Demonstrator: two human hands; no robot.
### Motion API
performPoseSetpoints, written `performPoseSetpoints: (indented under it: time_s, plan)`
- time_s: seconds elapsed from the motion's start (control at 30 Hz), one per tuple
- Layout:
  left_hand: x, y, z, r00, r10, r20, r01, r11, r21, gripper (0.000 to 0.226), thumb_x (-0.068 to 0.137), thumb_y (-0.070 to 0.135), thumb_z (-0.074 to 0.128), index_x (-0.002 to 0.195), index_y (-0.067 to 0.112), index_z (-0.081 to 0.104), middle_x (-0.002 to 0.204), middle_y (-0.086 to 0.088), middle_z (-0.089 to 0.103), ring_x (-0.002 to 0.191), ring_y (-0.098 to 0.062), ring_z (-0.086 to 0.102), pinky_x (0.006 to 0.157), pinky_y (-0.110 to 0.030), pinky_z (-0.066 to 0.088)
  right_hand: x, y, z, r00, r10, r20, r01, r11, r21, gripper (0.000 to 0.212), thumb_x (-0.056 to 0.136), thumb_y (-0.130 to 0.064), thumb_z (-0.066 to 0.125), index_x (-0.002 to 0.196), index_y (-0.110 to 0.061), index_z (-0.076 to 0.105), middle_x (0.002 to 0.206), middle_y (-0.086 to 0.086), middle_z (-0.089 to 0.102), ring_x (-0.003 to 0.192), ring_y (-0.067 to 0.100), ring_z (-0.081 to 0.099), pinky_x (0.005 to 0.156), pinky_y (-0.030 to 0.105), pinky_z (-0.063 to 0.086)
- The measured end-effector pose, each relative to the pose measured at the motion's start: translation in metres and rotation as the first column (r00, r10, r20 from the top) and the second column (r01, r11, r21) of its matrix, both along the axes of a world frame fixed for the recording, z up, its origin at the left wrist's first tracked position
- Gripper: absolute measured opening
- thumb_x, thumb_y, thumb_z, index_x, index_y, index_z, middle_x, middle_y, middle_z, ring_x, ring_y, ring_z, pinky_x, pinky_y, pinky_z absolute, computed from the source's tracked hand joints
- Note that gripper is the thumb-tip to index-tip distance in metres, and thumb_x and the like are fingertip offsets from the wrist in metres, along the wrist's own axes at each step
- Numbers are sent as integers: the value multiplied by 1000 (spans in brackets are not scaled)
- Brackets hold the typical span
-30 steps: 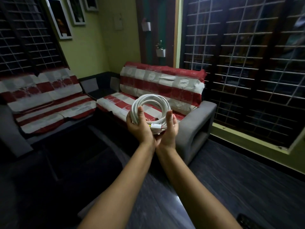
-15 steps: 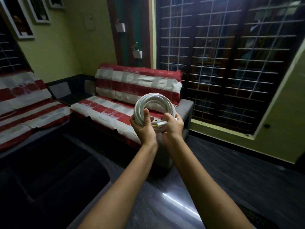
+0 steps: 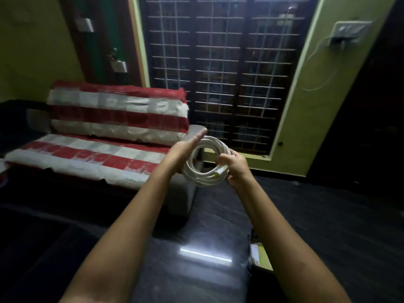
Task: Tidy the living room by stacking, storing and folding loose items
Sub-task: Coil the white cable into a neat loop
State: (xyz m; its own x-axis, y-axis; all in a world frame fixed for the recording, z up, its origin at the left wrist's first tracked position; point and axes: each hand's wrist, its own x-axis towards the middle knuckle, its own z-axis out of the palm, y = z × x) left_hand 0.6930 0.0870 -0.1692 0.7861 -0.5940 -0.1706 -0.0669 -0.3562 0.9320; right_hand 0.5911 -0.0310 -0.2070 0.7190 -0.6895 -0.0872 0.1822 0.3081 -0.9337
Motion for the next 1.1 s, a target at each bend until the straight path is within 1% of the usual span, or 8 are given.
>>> performPoseSetpoints:
  time_s: [0.07,0.17,0.2,0.33,0.57,0.73,0.9,1.1]
  plan:
    - [-11,-20,-11,975,-92,203,68,990,124,71,75,80,45,115,26,67,115,-9,66,107,-28,61,96,-44,47,-14,-13,-9,997,-63,-50,63,998,0,29,75,17,47,95,0,59,63,6,51,39,7,48,39,15,37]
    - [-24,-53,-30,952,-77,295,34,988,148,113,51,102,21,124,27,63,114,-10,68,107,-29,61,92,-40,47,-39,-36,-14,982,-142,-121,142,990,-9,24,75,16,49,82,-5,58,62,6,49,40,9,47,40,16,37]
    - [-30,-67,-38,952,-83,295,44,990,136,113,51,102,20,124,26,62,115,-11,67,108,-30,60,92,-39,46,-50,-46,-14,976,-162,-145,161,987,-19,24,74,16,49,79,-6,58,60,6,49,39,9,47,39,15,37]
    - [-60,-110,-53,957,-150,248,121,984,128,81,77,82,36,125,22,62,121,-11,64,114,-32,57,86,-34,41,-84,-85,-15,947,-183,-264,163,982,-96,24,75,14,49,73,-7,59,41,-1,50,31,8,45,37,12,34]
    - [-129,-190,-67,977,-128,173,116,990,78,82,79,78,43,118,10,65,116,-15,66,110,-35,58,85,-35,44,-153,-167,-22,887,-211,-410,137,969,-203,19,73,6,55,73,-11,63,52,4,53,40,14,49,49,20,35]
    - [-187,-235,-88,991,-104,85,97,992,80,87,70,85,45,120,15,64,115,-14,66,106,-33,60,88,-36,50,-208,-216,-43,874,-172,-454,97,978,-184,17,73,6,55,72,-11,59,53,6,54,39,15,50,47,19,39]
    - [-236,-277,-123,995,-75,59,66,987,148,83,80,76,45,123,7,59,124,-17,61,116,-35,55,91,-35,43,-250,-269,-78,817,-123,-563,4,978,-208,14,69,-1,60,72,-14,62,61,8,54,53,21,49,58,25,33]
    - [-243,-313,-147,995,-86,-54,97,963,253,99,71,86,42,125,5,58,123,-17,61,114,-34,57,91,-35,47,-262,-306,-103,823,-40,-567,-47,989,-138,17,77,4,56,73,-13,59,60,6,53,46,17,52,47,20,42]
